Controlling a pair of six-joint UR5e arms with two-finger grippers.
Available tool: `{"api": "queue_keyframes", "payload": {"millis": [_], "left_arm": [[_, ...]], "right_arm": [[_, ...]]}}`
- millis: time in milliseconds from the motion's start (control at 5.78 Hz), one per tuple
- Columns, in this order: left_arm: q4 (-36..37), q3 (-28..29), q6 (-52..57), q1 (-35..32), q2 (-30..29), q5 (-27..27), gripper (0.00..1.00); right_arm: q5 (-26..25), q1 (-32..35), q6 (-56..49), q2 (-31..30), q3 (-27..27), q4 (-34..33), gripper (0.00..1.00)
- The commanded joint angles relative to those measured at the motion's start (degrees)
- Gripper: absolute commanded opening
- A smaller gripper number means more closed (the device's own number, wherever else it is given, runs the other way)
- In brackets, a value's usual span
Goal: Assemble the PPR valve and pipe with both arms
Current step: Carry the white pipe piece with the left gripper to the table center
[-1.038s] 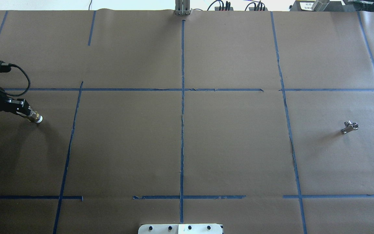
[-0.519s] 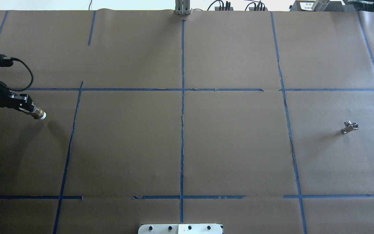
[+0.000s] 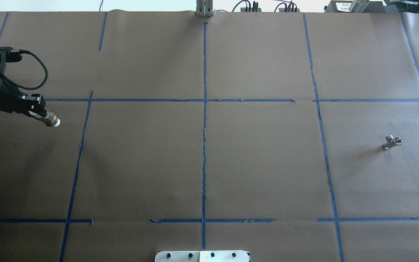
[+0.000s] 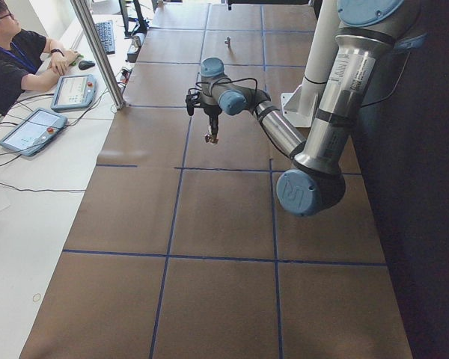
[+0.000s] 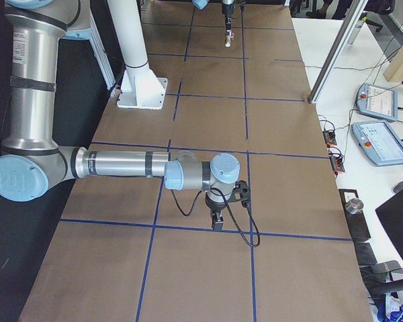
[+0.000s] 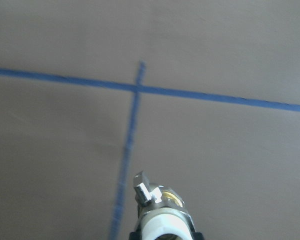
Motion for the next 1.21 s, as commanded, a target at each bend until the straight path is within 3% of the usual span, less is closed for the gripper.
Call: {"api": "queue_keyframes", "payload": {"millis": [0,346,692,1038], "left_arm": [[6.58,4.67,-9.50,7.19,-13.54,4.46,0.00],[5.54,20.55,-13.84,10.98,-28.31,8.94,0.00],[-3.38,30.76,-15.88,13.02,-31.87,10.62,0.00],[-3.51,31.69,-15.79,13.99,-31.80,11.06,0.00]], "right_arm": [[0.04,0.00,0.00,0.00,0.02,0.00,1.00],[0.04,0.00,0.00,0.00,0.19,0.00,1.00],[0.04,0.00,0.00,0.00,0.11,0.00,1.00],[0.04,0.00,0.00,-0.09,0.02,0.00,1.00]]}}
